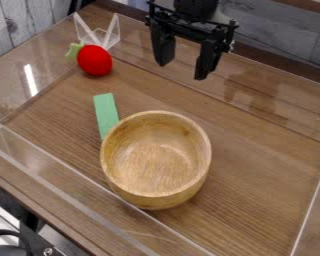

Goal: Move the red fruit to the right

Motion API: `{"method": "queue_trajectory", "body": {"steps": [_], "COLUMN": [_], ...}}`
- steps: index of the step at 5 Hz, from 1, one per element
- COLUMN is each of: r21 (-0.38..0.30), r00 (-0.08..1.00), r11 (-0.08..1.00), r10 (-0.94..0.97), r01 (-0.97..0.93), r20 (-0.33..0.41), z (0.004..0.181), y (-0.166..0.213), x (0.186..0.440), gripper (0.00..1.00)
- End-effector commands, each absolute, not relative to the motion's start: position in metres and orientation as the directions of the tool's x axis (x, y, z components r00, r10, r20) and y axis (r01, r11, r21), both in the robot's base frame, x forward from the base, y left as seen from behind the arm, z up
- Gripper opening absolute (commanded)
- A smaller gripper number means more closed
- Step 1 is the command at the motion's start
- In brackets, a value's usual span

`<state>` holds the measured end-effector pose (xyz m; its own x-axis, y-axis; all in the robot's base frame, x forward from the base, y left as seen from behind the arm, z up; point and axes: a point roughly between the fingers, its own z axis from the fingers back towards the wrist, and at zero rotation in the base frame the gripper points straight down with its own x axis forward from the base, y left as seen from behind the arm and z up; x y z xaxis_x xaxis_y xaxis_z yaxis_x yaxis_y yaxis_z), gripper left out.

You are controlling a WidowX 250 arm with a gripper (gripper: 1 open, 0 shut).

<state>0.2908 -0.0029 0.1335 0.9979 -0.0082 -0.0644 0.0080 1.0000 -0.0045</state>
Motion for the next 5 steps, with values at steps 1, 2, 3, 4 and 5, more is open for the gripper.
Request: {"method": "queue_trajectory", "body": {"steps": [1, 2, 3, 4, 5], "r21": [-0.007, -0.013, -0.03, -0.053, -0.079], "r00": [0.993, 0.957, 0.876, 0.766, 0.752], "r11": [0.995, 0.957, 0.875, 0.765, 0.751], "r10": [0.096, 0.288, 0.483, 0.643, 0.658], "r01": [-0.097, -0.289, -0.483, -0.642, -0.655], "r20": [-0.071, -0.043, -0.016, 0.003, 0.023], "z": [0.123, 0.121, 0.107, 0.094, 0.1], "y": [0.001, 0.029, 0.081, 0.133, 0.155], "x": [0.292, 0.301, 0.306, 0.314, 0.334], "gripper": [1.0, 1.0, 1.0, 1.0, 1.0]}}
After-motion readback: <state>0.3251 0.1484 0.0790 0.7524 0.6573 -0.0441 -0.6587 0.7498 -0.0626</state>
